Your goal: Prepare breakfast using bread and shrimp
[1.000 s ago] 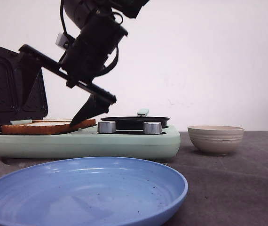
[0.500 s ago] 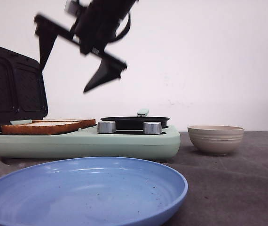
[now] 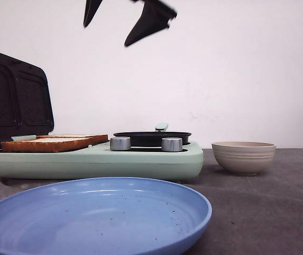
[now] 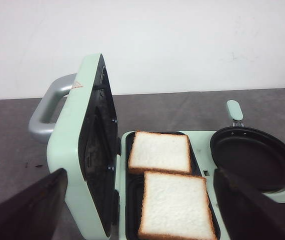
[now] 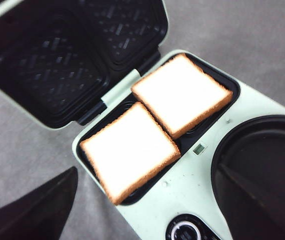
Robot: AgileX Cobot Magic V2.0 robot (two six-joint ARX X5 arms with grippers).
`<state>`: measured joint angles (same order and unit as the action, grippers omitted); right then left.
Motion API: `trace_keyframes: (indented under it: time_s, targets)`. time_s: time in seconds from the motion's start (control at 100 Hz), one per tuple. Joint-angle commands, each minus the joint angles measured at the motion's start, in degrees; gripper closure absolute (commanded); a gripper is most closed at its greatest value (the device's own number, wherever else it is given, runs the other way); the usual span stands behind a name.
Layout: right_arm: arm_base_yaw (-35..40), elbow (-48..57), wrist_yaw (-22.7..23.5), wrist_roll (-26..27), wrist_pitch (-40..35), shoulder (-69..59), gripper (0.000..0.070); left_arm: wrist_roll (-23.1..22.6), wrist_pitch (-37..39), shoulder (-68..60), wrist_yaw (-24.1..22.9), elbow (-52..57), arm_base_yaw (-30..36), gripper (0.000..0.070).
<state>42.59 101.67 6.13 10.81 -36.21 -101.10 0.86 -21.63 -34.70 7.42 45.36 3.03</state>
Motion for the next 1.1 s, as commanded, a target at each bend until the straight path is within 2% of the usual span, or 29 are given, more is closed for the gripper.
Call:
trace_keyframes:
  time_s: [0.0,0.25,0.53,0.66,0.83,1.09]
  targets:
    - [0.0,1.5,-0.4,-3.8,-1.6,-0.1,0.0169,0.3,0.5,-0.1,0.0,0.3,0.0,0.0195]
    - [-2.9,1.4,-0.6,-4.3,-6.6,3.3,0.0169,0.3,0.5,-0.1,0.1,0.3,0.0,0.0195]
    - [-4.9,1.2,-0.2,-7.4,-10.1,5.3,0.0171,0.3,0.5,-0.1,0.1,0.3,0.0,0.0195]
    - [-5.2,-0.9,-0.2,-7.4,-10.5,5.5,0.0224,0.3,0.5,-0.1,0.1,0.3,0.0,0.0195]
    - [-5.2,-9.2,-0.1,-7.3,-6.9,7.1,0.0224,0.3,0.5,-0.1,0.0,0.3,0.0,0.0195]
    - [-5.2,-28.5,0.3,-7.2,6.3,17.6,0.0224,0.3,0.5,-0.1,0.1,0.3,0.0,0.0195]
